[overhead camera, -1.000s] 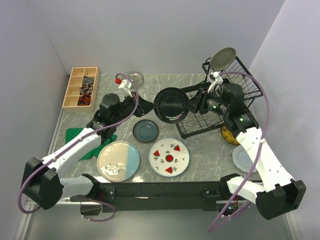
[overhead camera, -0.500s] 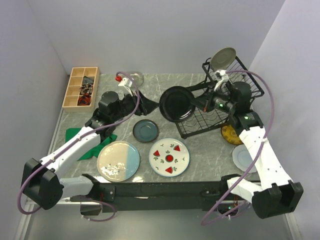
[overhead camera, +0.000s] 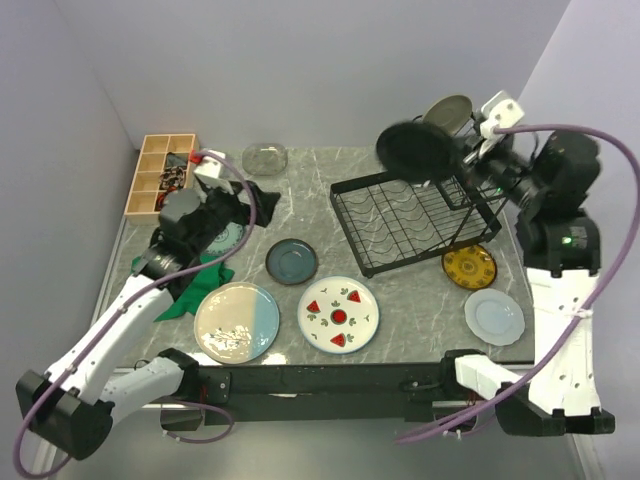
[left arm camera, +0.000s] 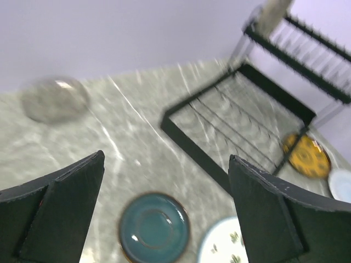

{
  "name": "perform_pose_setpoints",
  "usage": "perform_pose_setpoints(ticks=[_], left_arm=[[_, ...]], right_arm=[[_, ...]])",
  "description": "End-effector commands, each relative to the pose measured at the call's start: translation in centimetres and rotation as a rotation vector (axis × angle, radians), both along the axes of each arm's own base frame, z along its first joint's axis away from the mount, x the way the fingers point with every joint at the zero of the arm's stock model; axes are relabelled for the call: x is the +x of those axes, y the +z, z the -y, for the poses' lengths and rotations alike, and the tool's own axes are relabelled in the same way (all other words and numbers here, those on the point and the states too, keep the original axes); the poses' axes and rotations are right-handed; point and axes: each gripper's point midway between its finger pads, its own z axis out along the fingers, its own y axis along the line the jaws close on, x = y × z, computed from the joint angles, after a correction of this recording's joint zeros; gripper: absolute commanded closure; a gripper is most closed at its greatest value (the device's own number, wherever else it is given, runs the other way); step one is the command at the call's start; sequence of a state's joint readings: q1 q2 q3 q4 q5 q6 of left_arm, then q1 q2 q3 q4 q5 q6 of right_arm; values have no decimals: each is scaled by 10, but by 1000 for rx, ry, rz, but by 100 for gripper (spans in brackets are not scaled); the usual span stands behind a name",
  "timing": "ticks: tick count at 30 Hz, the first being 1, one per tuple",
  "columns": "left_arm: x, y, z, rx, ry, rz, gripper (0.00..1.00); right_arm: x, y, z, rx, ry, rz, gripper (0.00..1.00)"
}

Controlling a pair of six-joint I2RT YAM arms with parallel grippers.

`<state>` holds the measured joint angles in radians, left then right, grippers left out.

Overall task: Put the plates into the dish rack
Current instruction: Insert the plate into the dish rack

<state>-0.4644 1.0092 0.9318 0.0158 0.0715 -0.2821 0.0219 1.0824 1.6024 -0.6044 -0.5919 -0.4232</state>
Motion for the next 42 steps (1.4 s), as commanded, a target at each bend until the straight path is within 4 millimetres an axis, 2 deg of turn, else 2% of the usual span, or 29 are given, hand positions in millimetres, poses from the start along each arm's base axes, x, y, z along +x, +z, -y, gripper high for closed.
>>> perform_pose_setpoints(ticks=[1,6,7,10,11,15,17,24,28,42], left_arm=[[6,13,-18,22,48,67,1],[13,0,-12,14,27,17,1],[14,-3,-11,14,26,9,0],[18,-9,-11,14,29,-14,1],[20,-11,-13,15,34,-19,1],[25,-18,-16,10,47,-36,1],[28,-23,-16,9,49,-55,1],[39,-35,-25,0,76,-93,1],[40,-36,-29,1,86,-87,1],[38,-35,-25,-5,65,-85,1]], right_arm=[[37,25,52,-477,-138,158,100],[73,43,88,-844,-231,260,100],[86,52,94,-923,-252,309,100],[107,60,99,-1069,-232,340,100],[112,62,112,-1095,-256,327,100],[139,66,125,-1232,-227,345,100],[155,62,132,-1260,-222,345,100],[185,49,121,-1327,-112,423,100],[197,30,115,-1335,-41,413,100],[208,-6,95,-1360,135,433,100]])
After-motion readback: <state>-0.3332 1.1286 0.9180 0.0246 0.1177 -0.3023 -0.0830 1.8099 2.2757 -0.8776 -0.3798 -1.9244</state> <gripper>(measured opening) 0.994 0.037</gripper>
